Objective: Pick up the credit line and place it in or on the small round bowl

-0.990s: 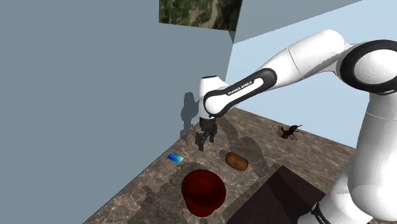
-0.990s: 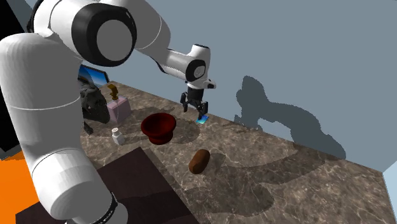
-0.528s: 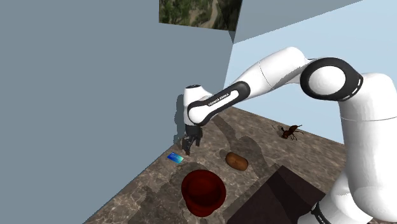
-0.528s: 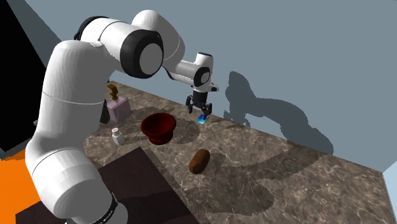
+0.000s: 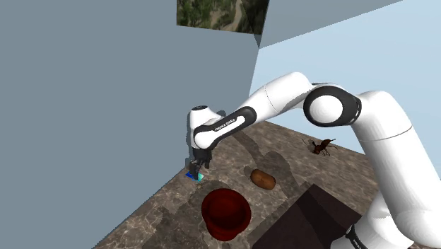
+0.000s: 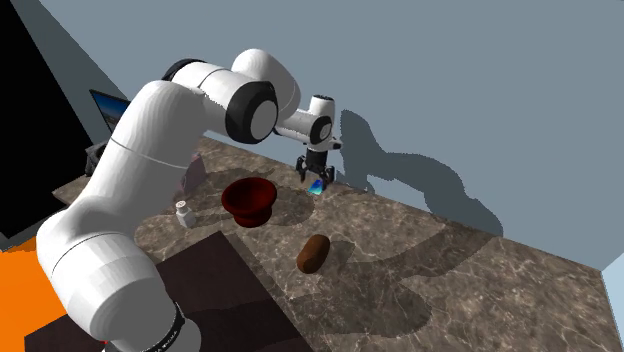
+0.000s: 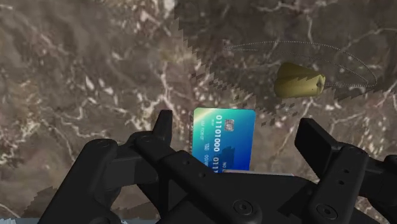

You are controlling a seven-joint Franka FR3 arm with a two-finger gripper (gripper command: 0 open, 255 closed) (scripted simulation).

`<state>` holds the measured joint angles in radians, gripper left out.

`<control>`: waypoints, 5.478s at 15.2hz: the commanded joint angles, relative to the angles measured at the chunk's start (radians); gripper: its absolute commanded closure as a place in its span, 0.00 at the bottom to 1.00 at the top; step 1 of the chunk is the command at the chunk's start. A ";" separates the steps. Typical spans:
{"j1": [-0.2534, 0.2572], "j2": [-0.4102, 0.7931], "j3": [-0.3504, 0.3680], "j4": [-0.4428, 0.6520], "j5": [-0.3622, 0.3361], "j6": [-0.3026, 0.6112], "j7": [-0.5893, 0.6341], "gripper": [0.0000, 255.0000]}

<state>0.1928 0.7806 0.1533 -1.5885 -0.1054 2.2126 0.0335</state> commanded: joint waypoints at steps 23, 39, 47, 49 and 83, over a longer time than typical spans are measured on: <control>0.001 0.038 -0.005 -0.004 -0.006 0.043 0.000 1.00; -0.011 -0.113 0.012 -0.026 0.014 -0.086 -0.007 1.00; -0.016 -0.176 0.019 -0.014 0.023 -0.160 -0.011 1.00; -0.017 -0.190 0.021 -0.008 0.026 -0.180 -0.012 1.00; 0.089 -0.812 0.178 -0.911 0.210 0.121 0.154 1.00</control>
<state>0.2823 -0.0442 0.3305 -2.4958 0.1081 2.3171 0.1853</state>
